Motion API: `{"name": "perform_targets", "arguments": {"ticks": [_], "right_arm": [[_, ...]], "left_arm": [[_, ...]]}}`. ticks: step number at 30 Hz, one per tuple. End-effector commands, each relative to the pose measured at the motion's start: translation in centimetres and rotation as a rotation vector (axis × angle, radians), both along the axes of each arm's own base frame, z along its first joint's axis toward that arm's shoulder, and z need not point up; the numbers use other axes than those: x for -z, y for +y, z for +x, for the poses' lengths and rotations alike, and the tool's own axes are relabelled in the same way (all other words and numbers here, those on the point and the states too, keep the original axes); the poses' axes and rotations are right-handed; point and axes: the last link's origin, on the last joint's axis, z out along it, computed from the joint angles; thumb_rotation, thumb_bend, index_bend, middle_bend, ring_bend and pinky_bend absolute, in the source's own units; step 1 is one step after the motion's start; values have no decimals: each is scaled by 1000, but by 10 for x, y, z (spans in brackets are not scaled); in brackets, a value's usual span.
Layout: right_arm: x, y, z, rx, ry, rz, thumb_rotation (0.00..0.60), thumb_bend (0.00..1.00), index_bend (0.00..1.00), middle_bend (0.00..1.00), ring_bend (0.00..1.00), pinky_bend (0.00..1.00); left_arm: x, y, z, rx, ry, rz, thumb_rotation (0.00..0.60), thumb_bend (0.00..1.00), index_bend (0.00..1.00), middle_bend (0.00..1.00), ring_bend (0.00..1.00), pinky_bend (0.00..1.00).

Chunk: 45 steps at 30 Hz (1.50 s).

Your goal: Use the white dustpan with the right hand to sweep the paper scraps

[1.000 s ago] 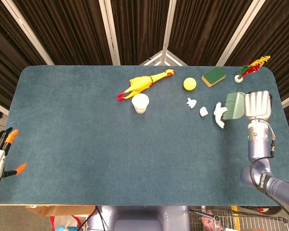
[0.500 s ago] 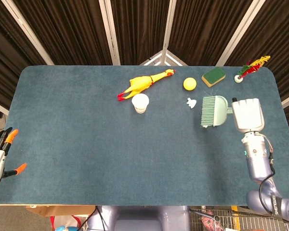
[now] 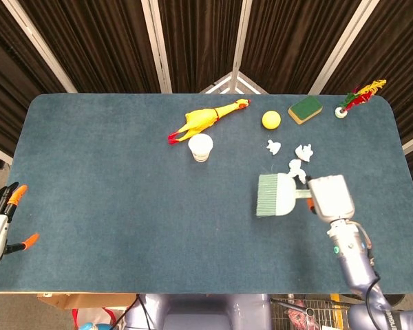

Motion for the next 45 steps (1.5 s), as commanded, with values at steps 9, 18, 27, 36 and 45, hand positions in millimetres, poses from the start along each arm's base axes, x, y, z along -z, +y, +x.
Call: {"name": "perform_targets", "arguments": {"ticks": [9, 18, 27, 36, 45], "right_arm": [[77, 20, -9, 111, -138, 126, 600, 625, 669, 953, 931, 824], [78, 27, -33, 135, 122, 90, 600, 376, 43, 287, 291, 257], [53, 42, -52, 182, 209, 60, 600, 354, 0, 7, 27, 137], [-6, 61, -78, 186, 172, -48, 600, 353, 0, 0, 0, 89], [-54, 90, -102, 30, -6, -197, 600, 343, 0, 0, 0, 22]], "left_arm": [[-2, -1, -1, 9, 4, 14, 600, 9, 0, 0, 0, 0], [-3, -1, -2, 18, 18, 15, 600, 9, 0, 0, 0, 0], [-2, -3, -2, 21, 36, 11, 600, 9, 0, 0, 0, 0], [-1, -3, -2, 18, 43, 12, 600, 9, 0, 0, 0, 0], [-3, -6, -2, 45, 118, 33, 600, 10, 0, 0, 0, 0]]}}
